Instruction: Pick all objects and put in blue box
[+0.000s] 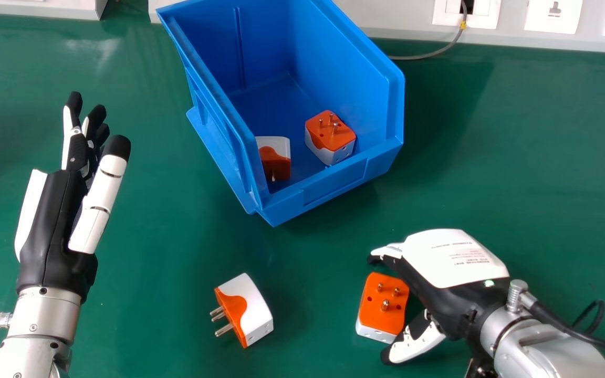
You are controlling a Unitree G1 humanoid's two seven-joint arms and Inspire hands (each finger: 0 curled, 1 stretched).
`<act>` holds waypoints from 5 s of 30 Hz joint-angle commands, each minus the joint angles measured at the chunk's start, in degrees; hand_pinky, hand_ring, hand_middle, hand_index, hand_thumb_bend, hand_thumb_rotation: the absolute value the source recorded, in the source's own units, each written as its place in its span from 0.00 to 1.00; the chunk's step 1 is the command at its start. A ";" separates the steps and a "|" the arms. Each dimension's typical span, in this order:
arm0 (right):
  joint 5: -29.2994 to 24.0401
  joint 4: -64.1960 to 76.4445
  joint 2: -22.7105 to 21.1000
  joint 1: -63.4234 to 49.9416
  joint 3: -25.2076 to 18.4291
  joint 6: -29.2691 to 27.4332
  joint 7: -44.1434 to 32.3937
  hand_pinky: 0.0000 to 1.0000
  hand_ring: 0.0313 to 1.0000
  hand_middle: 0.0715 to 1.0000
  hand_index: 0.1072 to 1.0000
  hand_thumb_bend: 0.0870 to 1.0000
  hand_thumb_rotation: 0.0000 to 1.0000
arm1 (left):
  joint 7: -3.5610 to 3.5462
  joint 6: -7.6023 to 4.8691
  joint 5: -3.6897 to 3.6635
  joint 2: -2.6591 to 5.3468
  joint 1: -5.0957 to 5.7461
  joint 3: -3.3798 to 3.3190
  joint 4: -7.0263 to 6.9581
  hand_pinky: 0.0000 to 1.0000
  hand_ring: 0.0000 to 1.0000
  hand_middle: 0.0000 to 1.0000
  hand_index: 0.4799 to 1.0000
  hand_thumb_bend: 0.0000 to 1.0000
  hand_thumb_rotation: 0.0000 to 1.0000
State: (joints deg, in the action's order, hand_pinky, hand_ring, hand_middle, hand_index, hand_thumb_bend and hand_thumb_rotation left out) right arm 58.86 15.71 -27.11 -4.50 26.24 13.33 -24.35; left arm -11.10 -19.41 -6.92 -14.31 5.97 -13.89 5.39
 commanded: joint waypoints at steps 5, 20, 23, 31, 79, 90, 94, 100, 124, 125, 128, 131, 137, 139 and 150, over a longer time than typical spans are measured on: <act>-1.30 0.87 0.94 -2.73 2.21 -0.55 -3.21 0.79 0.83 0.84 0.80 0.53 0.28 | -0.40 -1.93 -1.15 0.64 -1.16 -0.10 0.27 1.00 1.00 1.00 1.00 0.56 0.85; -2.33 -3.75 2.00 -0.68 2.54 -3.06 0.40 0.74 0.78 0.81 0.76 0.51 0.26 | -0.63 -2.51 -0.97 0.47 -1.37 0.15 0.85 1.00 1.00 1.00 1.00 0.58 0.85; -3.12 -5.30 2.32 -1.53 1.58 -4.86 5.81 0.70 0.75 0.78 0.74 0.50 0.25 | -0.62 -2.03 -1.25 0.51 -1.25 0.15 0.11 1.00 1.00 1.00 1.00 0.58 0.85; -2.29 -9.78 1.38 -1.26 1.25 -9.16 16.56 0.40 0.43 0.47 0.58 0.48 0.19 | -0.74 -1.93 -1.36 0.39 -1.29 -0.02 0.26 1.00 1.00 1.00 1.00 0.58 0.85; -3.61 6.39 1.69 -7.88 -4.02 -9.54 17.31 0.34 0.39 0.47 0.47 0.44 0.00 | 0.20 -1.10 -0.45 0.38 0.64 -0.22 -1.28 1.00 1.00 1.00 1.00 0.56 0.85; -4.09 17.83 1.69 -9.32 -8.68 -10.75 13.87 0.34 0.40 0.47 0.47 0.44 0.00 | -0.07 -2.54 -0.02 0.61 -0.22 0.28 0.12 1.00 1.00 1.00 1.00 0.57 0.85; -4.88 21.68 2.45 -9.22 -10.44 -10.69 12.00 0.33 0.40 0.47 0.48 0.44 0.00 | -0.26 -3.26 0.46 0.25 -0.54 0.50 0.81 1.00 1.00 1.00 1.00 0.57 0.85; -5.96 24.88 3.65 -7.36 -12.94 -10.79 9.97 0.33 0.40 0.48 0.49 0.44 0.00 | -0.97 -3.36 -0.17 0.07 -0.63 0.52 0.86 1.00 1.00 1.00 1.00 0.58 0.86; -6.54 11.88 8.64 16.71 -14.57 -10.59 9.54 0.32 0.41 0.49 0.50 0.44 0.00 | 0.00 -5.59 1.17 -0.05 -2.22 0.64 3.79 1.00 1.00 1.00 1.00 0.59 0.86; -6.16 8.63 9.25 19.16 -13.96 -10.66 10.71 0.32 0.41 0.49 0.50 0.44 0.00 | -0.02 -5.65 1.11 -0.08 -2.27 0.67 3.79 1.00 1.00 1.00 1.00 0.59 0.86; -5.81 2.02 10.35 24.09 -12.79 -10.79 13.15 0.31 0.40 0.49 0.51 0.44 0.00 | -0.12 -5.84 1.02 -0.13 -2.35 0.72 3.96 1.00 1.00 1.00 1.00 0.60 0.86; -6.09 -5.36 11.59 29.59 -11.61 -10.62 15.55 0.31 0.40 0.48 0.51 0.44 0.00 | -0.24 -5.85 1.07 -0.28 -2.21 0.69 3.99 1.00 1.00 1.00 1.00 0.60 0.86; -6.73 -23.39 13.82 42.34 -8.64 -11.64 21.28 0.30 0.40 0.48 0.51 0.44 0.00 | -0.18 -5.64 1.29 -0.44 -1.37 0.70 3.04 1.00 1.00 1.00 1.00 0.60 0.86; -6.91 -28.26 14.64 45.69 -7.66 -11.42 22.41 0.30 0.40 0.48 0.51 0.44 0.00 | -0.04 -5.51 1.43 -0.46 -1.15 0.70 2.78 1.00 1.00 1.00 1.00 0.60 0.86; -4.51 -52.43 17.90 63.16 0.18 -9.40 26.71 0.31 0.42 0.50 0.46 0.44 0.00 | 0.47 -4.65 1.99 -0.32 -0.79 1.02 2.01 1.00 1.00 1.00 1.00 0.62 0.87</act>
State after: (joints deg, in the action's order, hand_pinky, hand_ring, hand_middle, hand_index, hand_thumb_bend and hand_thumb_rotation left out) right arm 53.93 -34.87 -9.65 53.74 25.94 4.26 0.11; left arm -10.85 -23.99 -5.54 -14.31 5.28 -13.00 8.69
